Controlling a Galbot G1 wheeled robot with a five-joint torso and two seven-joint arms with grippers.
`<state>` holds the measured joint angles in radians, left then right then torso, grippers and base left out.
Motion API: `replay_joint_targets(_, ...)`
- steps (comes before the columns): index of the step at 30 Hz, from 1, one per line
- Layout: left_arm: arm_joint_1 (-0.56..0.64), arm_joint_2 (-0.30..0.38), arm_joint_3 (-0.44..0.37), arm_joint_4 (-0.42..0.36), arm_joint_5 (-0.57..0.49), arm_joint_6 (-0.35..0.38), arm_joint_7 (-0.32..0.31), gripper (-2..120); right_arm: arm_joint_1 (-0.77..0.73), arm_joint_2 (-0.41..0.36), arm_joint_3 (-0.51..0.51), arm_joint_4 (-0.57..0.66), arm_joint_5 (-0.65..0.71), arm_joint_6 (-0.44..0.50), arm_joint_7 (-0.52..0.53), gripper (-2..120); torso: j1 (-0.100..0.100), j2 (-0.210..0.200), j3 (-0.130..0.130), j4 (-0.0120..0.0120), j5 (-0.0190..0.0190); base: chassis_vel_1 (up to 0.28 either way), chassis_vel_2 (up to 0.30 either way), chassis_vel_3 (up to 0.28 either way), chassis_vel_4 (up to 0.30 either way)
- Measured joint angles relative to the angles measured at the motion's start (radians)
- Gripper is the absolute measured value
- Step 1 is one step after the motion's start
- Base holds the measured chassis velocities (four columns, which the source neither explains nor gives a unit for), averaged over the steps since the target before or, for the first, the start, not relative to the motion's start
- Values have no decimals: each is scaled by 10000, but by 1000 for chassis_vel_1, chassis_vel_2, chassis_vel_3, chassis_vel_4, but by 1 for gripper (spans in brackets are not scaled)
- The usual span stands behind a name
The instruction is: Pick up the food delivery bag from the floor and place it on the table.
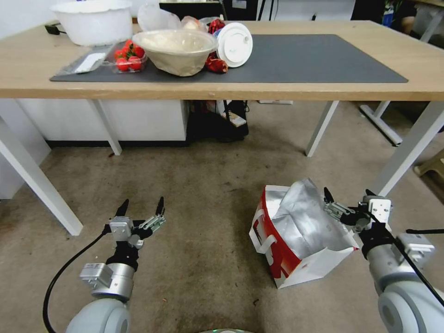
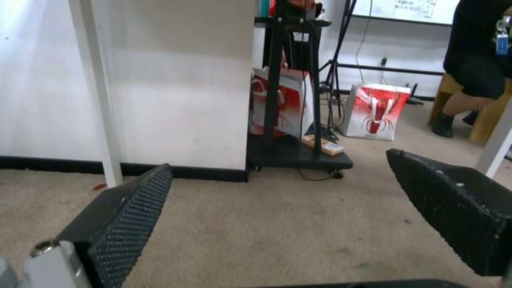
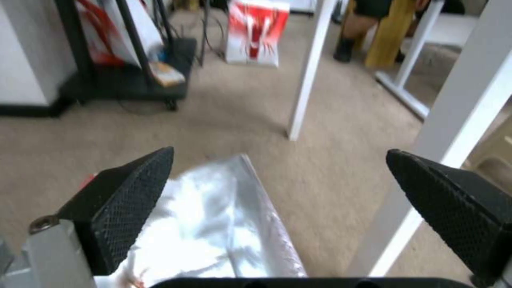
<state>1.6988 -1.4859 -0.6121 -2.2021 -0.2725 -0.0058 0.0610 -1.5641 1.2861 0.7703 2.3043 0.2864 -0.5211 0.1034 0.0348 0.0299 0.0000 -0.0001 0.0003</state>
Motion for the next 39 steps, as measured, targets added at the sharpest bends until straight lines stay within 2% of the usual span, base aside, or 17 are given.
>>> replay_joint_targets(2,29,-29,-13,-16,47,-16,0,100,387,-486,-144,-647,335,-204,208,100,1,7,0,1,0,0,0,0,0)
replay_joint_targets(6,56,-80,-20,-23,91,-31,0,100,821,-905,-405,-1310,639,-400,393,100,1,11,0,1,1,0,0,0,0)
replay_joint_targets(10,85,-188,-23,-35,162,-55,6,100,1740,-1543,-1091,-2416,1342,-765,579,100,3,21,0,0,-1,0,0,0,0)
replay_joint_targets(15,92,-235,-36,-35,177,-56,6,100,2303,-1835,-1484,-2999,1531,-900,614,100,3,24,0,0,-1,0,0,0,0)
replay_joint_targets(21,94,-327,-130,-17,191,-82,5,100,3993,-2613,-2621,-4489,2088,-1418,742,100,6,33,0,0,-2,0,0,0,0)
replay_joint_targets(26,94,-340,-147,-7,191,-87,2,100,4301,-2714,-2836,-4757,2143,-1536,745,100,5,35,0,1,-2,0,0,0,0)
replay_joint_targets(32,89,-389,-228,42,192,-89,-31,100,5535,-2868,-3901,-6165,2036,-1925,748,100,7,40,0,1,-3,0,0,0,0)
replay_joint_targets(39,87,-388,-286,67,192,-89,-52,100,5989,-2751,-4339,-6932,1981,-2080,690,99,7,44,0,1,-2,0,0,0,0)
